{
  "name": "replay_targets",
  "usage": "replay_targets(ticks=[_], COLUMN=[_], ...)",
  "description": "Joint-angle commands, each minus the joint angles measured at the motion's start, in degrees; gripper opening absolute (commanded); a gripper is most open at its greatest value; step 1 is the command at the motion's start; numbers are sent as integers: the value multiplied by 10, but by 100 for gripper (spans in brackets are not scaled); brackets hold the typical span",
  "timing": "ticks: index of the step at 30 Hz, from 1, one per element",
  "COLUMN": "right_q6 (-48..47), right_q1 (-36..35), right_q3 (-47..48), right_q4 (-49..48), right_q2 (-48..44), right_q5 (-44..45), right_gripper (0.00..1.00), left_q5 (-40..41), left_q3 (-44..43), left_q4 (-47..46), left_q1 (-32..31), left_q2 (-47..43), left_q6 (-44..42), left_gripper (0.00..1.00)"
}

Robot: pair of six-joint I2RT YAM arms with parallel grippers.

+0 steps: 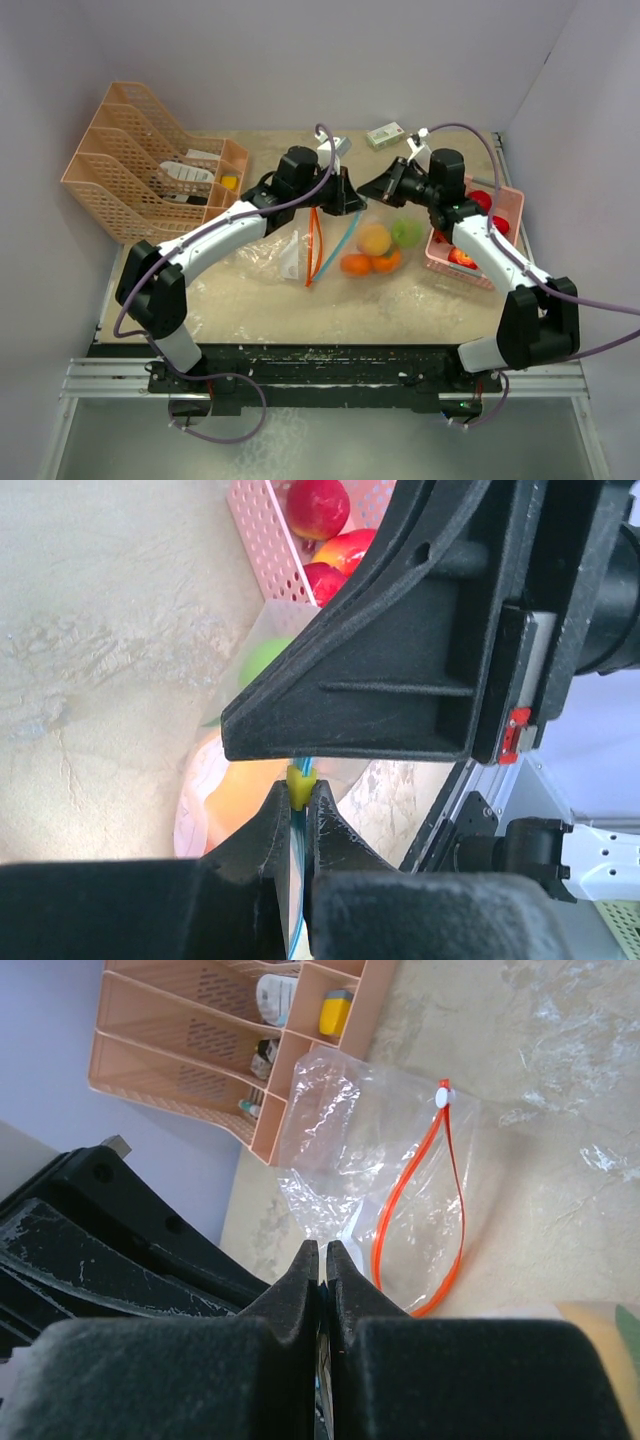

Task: Open the zip-top bag and remove the fake food
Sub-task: Unzip the zipper food storage bag at the center of the board.

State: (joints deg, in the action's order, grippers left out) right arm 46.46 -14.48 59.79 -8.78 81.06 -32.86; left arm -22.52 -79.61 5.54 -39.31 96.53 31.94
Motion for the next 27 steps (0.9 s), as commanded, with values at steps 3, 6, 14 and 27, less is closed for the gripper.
replay_targets(ticks=[3,6,14,27], right_q6=[36,52,69,85], right_q1=[81,109,164,257], right_q3=[58,76,129,164], right_q4=[-48,-63,-70,-73], right_q2=[15,26,51,65], right_q5=[-45,-63,-75,-91], right_gripper=[0,0,0,0], left_q5=[3,6,12,58], left_q3=[37,52,80,196], left_q4=[2,4,15,65], left_q1=[0,0,0,8], left_q2=[-38,-47,-79,-193], left_q6=[1,1,2,11], left_gripper=[1,1,1,0])
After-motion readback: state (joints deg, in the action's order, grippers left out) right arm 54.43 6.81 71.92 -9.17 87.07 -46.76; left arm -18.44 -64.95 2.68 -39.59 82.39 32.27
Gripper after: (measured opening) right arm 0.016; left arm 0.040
